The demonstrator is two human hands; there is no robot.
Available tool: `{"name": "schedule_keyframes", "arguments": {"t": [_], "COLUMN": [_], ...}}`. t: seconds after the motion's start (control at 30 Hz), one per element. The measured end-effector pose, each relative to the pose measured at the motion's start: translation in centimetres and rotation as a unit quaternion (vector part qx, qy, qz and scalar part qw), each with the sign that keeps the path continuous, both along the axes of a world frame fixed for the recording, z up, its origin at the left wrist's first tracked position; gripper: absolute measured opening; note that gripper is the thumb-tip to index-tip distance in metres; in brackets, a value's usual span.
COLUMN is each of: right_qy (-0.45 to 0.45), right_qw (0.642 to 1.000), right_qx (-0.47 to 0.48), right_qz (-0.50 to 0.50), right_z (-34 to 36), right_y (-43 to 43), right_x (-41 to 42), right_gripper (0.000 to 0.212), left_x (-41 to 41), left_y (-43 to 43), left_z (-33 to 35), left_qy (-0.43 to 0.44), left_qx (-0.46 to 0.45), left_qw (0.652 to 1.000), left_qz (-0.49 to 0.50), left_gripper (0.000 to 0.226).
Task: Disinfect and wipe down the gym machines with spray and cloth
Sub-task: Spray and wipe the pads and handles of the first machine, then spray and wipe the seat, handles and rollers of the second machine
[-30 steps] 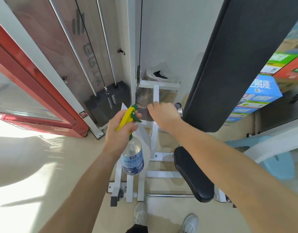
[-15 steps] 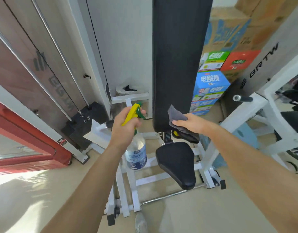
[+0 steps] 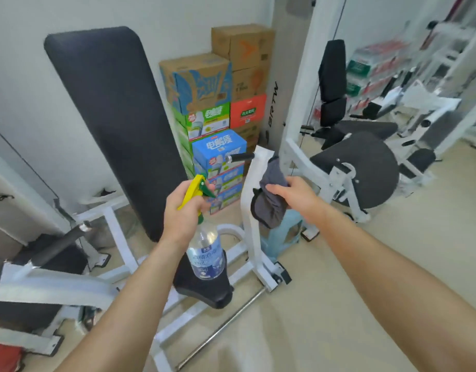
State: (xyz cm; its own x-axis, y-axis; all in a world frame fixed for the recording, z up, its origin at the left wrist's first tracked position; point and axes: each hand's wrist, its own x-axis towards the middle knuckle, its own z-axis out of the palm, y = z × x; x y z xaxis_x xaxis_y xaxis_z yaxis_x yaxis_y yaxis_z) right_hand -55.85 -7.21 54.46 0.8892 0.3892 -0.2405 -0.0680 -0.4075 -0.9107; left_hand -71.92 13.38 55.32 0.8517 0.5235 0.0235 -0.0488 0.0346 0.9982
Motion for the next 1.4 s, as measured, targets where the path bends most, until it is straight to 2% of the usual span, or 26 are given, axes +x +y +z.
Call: {"name": "schedule_keyframes", "arguments": {"t": [0.23,0.43,0.53,0.63,0.67,0.8,0.9,1.07,1.2,1.4], "right_qy": [0.011,0.100,0.112,0.103,0.090,0.050,0.066,0.118,0.115,0.084], "right_qw": [0.987,0.937,0.921,0.935,0.940,0.922,0.895,0.850,0.851,0.853], "right_qx": [0.079,0.171,0.213,0.210,0.192,0.130,0.145,0.212,0.216,0.216], "right_qz": [-0.143,-0.288,-0.305,-0.266,-0.267,-0.362,-0.416,-0.467,-0.465,-0.469], "right_z": [1.1,1.4,2.3,3.3,3.2,2.8,3.4,4.5,6.2,7.1], "right_y": [-16.4,-27.9,-32.1,-35.8,-36.8,-40.4,-42.7,-48.1,-52.3,-59.8], "right_x": [3.6,8.0,10.0,12.6,13.7,19.0,23.8,34.8,42.4,53.6], "right_gripper": [0.028,0.043,0.050,0.079,0.082,0.035,0.016,0.025,0.026,0.030], "left_x": [6.6,12.6,15.9,20.1,21.5,27.8,33.5,45.9,54.5,66.3], "left_y": [-13.4,-24.3,-28.6,-32.9,-34.1,-37.9,-39.9,-44.0,-48.4,-56.6], "left_z": [1.2,2.2,3.0,3.3,3.3,2.8,2.3,2.1,3.0,3.9], "left_qy": [-0.008,-0.010,-0.004,-0.005,-0.004,0.000,0.001,-0.005,-0.021,-0.039], "left_qx": [0.031,0.028,0.041,0.050,0.055,0.096,0.128,0.193,0.183,0.169], "left_qw": [0.998,0.994,0.990,0.986,0.984,0.969,0.956,0.931,0.929,0.929], "left_qz": [-0.053,-0.108,-0.134,-0.161,-0.171,-0.228,-0.263,-0.310,-0.320,-0.328], "left_gripper": [0.035,0.036,0.035,0.038,0.038,0.031,0.033,0.030,0.022,0.021]}}
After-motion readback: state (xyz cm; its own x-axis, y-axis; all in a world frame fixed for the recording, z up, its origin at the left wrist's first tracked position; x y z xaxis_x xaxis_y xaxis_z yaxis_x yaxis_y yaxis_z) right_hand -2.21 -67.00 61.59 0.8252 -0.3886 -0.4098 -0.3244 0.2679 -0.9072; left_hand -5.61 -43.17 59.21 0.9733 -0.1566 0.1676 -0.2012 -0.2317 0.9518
